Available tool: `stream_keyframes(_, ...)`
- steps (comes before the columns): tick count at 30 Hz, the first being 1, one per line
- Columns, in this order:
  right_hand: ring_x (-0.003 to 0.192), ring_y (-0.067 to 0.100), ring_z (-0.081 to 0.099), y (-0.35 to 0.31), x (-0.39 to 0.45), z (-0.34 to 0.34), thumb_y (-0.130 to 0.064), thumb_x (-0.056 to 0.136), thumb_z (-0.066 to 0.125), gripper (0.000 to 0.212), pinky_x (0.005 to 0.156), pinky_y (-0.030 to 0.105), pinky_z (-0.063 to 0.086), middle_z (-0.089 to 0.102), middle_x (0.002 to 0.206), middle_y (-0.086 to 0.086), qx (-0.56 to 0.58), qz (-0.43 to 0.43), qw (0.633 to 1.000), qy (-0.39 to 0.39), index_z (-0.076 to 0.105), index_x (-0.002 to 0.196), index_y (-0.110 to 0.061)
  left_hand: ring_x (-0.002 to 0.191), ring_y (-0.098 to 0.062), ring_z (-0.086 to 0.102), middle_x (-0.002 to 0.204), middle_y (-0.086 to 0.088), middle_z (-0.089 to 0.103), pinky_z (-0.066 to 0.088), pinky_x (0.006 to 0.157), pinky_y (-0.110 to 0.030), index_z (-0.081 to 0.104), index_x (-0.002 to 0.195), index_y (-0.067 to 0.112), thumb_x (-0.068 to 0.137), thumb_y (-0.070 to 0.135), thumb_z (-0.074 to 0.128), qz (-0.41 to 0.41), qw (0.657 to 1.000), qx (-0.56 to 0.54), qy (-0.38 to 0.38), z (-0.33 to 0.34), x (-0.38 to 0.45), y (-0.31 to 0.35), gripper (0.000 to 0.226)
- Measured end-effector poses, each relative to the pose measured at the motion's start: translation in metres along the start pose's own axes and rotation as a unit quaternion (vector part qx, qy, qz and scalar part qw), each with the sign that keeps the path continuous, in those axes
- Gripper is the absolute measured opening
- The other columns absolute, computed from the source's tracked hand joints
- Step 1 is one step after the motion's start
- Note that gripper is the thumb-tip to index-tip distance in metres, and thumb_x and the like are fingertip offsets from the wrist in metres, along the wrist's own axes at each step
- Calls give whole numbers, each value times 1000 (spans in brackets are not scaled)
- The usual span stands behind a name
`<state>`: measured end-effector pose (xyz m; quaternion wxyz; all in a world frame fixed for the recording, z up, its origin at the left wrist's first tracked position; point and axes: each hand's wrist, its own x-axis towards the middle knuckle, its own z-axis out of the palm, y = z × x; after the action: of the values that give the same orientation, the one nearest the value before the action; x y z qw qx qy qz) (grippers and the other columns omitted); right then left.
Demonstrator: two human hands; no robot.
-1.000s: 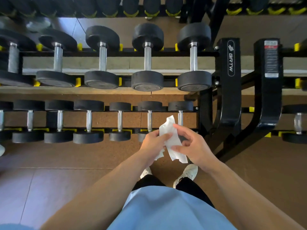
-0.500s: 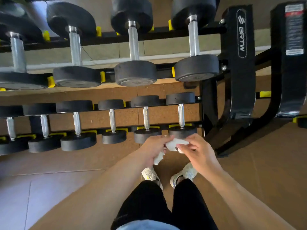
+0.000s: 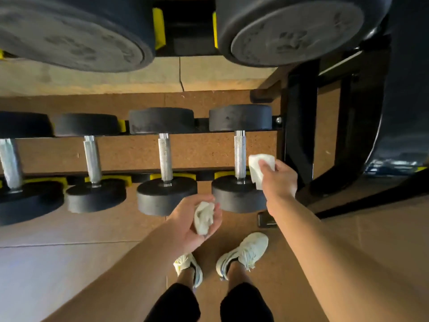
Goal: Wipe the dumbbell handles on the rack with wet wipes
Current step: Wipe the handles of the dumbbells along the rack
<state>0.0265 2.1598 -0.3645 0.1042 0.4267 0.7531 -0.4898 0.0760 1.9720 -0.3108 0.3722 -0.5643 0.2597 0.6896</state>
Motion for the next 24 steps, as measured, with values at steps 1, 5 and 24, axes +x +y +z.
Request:
stream_keyframes(1, 94, 15, 66, -1, 15, 9, -35, 93, 67, 35, 63, 20, 51, 71, 106, -4, 7, 0, 1000, 7, 69, 123, -18, 78, -22, 63, 88, -14, 66, 59, 60, -30, 64, 111, 5, 82, 13, 72, 11, 1000, 15, 8, 1, 8, 3, 31)
stream_keyframes(5, 102, 20, 67, -9, 64, 49, -33, 95, 65, 31, 69, 21, 49, 71, 110, 3, 30, 15, 999, 37, 69, 117, -11, 76, -23, 61, 102, -12, 70, 50, 50, -27, 69, 111, 17, 89, -5, 57, 176, 973, 138, 58, 18, 50, 11, 34)
stream_keyframes(24, 136, 25, 50, -3, 101, 45, 13, 77, 61, 54, 114, 42, 37, 61, 137, 11, -405, -654, 615, -172, 67, 125, -10, 83, -24, 49, 82, 1, 56, 36, 76, -38, 50, 76, 21, 80, 37, 29, 461, 760, 246, 387, 60, 160, -19, 27)
